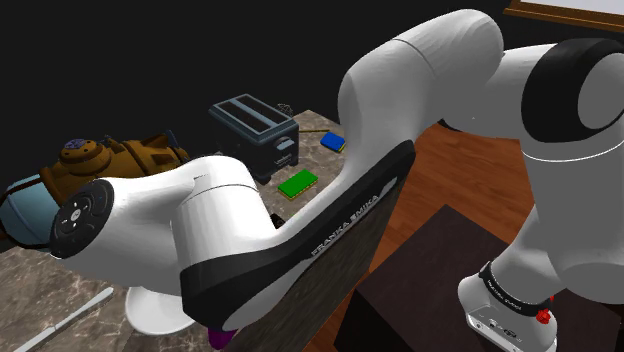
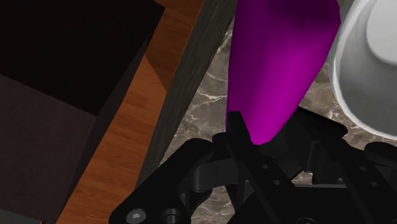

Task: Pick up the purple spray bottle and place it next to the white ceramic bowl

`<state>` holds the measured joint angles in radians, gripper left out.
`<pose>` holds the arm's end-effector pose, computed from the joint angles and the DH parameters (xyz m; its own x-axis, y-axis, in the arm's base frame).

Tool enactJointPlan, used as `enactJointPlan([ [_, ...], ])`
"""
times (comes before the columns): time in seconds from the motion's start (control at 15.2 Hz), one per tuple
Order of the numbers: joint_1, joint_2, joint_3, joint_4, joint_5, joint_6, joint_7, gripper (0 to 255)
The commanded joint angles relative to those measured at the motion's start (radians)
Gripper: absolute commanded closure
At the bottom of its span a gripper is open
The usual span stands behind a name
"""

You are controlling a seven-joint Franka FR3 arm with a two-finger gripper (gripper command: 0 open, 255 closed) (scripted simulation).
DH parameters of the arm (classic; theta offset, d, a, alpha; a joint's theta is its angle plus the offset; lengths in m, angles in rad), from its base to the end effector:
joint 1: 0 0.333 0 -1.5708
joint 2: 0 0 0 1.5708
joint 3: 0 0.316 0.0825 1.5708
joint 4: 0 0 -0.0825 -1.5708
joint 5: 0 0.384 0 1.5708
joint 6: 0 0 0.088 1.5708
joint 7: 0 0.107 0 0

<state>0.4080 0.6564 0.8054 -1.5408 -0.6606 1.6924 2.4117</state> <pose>0.3593 0.5560 0.3352 0.4787 -0.8212 0.3107 -0.8742 -0.4786 0.0818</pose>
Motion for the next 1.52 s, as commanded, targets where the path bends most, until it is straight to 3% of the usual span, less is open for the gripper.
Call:
enactJointPlan([
  [0.0,0.001,0.011,-0.006,-0.01,-0.009,0.019,0.007,255],
  [0.73,0.004,0.029,-0.015,-0.023,-0.021,0.043,0.018,255],
  [0.79,0.004,0.029,-0.015,-0.023,-0.021,0.043,0.018,0],
  [1.12,0.004,0.029,-0.015,-0.023,-0.021,0.043,0.018,0],
  [1.45,0.044,0.016,0.0,0.087,0.005,-0.066,-0.007,0],
])
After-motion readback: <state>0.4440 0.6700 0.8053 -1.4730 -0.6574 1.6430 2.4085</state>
